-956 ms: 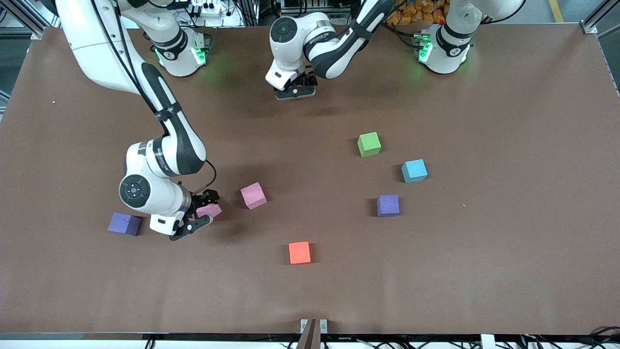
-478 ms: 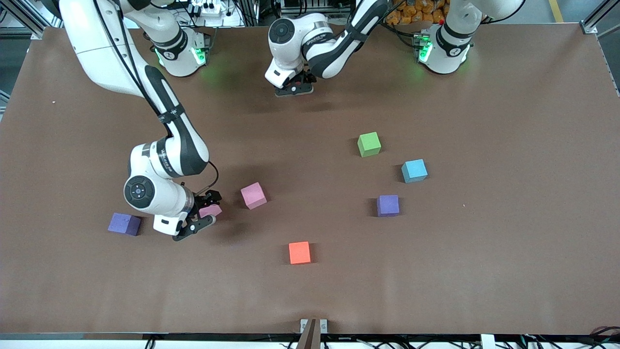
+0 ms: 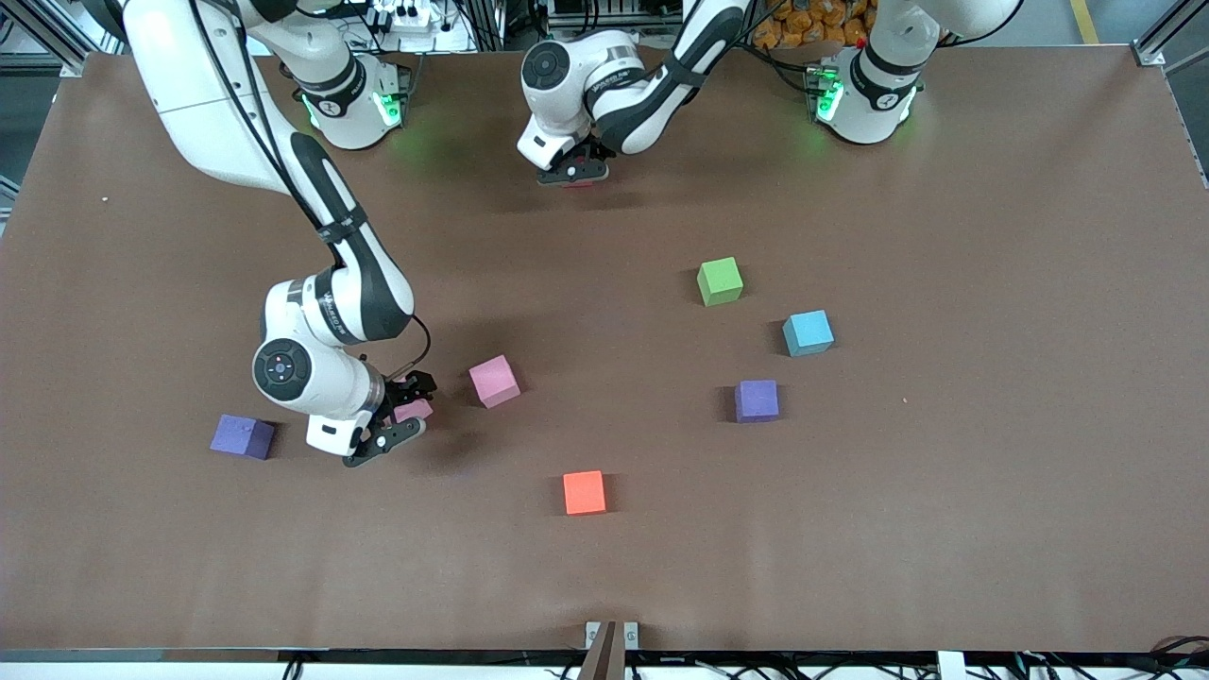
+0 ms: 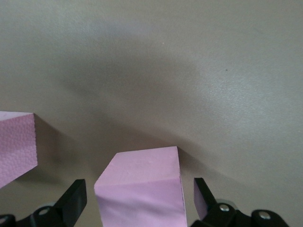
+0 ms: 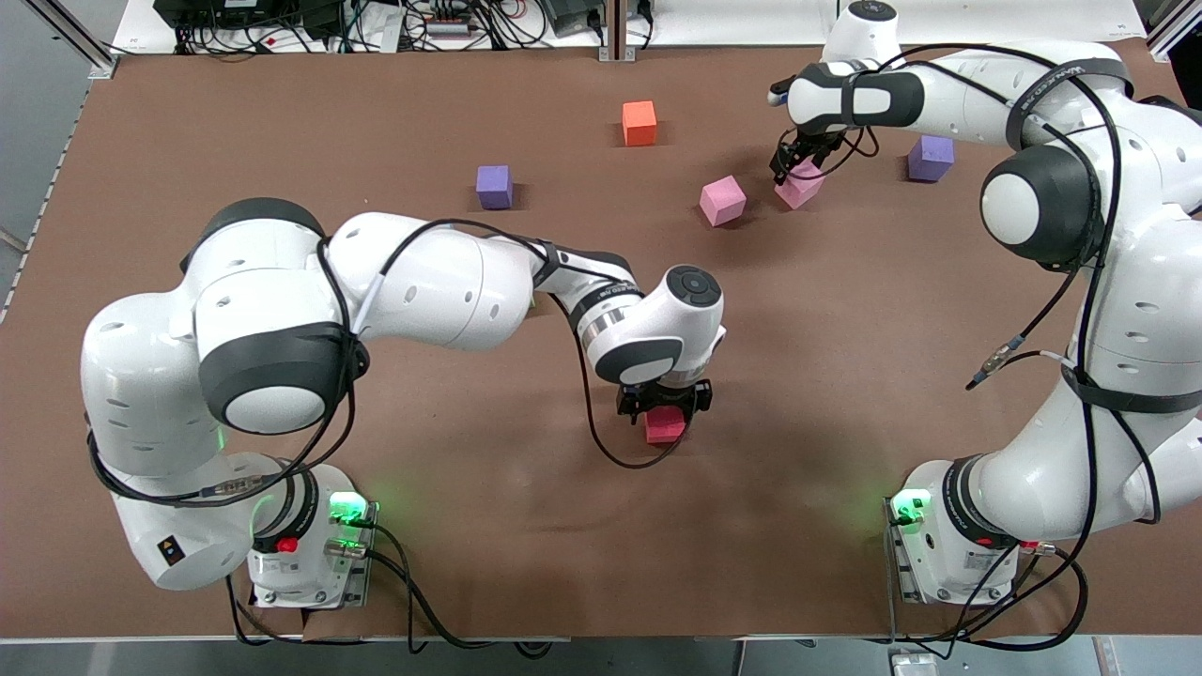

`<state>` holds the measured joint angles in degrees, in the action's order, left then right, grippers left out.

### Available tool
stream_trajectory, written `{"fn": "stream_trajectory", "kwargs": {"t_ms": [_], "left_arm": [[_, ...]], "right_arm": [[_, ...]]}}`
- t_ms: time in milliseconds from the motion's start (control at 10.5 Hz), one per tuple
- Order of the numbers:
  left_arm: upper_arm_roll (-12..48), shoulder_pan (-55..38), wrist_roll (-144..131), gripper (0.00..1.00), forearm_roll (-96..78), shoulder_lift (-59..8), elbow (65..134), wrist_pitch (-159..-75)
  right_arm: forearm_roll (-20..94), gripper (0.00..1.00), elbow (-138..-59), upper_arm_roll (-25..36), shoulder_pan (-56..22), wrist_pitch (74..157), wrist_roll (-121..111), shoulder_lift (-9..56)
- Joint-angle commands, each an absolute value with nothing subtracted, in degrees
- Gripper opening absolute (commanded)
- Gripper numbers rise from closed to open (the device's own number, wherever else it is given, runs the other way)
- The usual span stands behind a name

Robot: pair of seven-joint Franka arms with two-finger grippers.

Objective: Arrange blocks into number 1
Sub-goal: 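Grasp the pink cube with the right gripper while the left gripper grasps red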

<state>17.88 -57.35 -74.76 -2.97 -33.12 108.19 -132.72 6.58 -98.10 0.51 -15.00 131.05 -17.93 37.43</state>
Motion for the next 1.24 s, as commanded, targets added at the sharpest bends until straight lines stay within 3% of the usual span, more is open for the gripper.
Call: {"fn": "stream_trajectory", "kwargs": {"t_ms": [0, 287, 382, 1052, 1147], "left_arm": [[17.67, -58.35, -75.67, 0.00, -4.22, -33.48, 107.75, -133.24], [17.40, -58.28, -73.14, 0.00, -0.73, -33.58, 107.84, -134.74], [17.40, -57.14, -69.12, 0.00, 1.30, -33.31, 107.84, -135.00], [16.96, -54.49, -62.84, 0.00, 1.49, -33.84, 106.61, -135.18], [16.96, -54.58, -63.80, 0.99, 1.41, -33.84, 106.70, -135.00]], "right_arm": [[6.77, 0.93, -98.61, 1.40, -15.64, 132.01, -18.72, 37.35], [6.77, 0.68, -99.84, 2.11, -15.47, 133.50, -18.72, 37.35], [6.77, 0.65, -99.93, 2.46, -15.38, 133.68, -18.72, 37.35], [7.65, 0.63, -99.84, 3.34, -14.85, 133.07, -15.05, 32.62], [7.65, 0.63, -100.02, 3.43, -15.03, 132.81, -10.68, 30.69]]}}
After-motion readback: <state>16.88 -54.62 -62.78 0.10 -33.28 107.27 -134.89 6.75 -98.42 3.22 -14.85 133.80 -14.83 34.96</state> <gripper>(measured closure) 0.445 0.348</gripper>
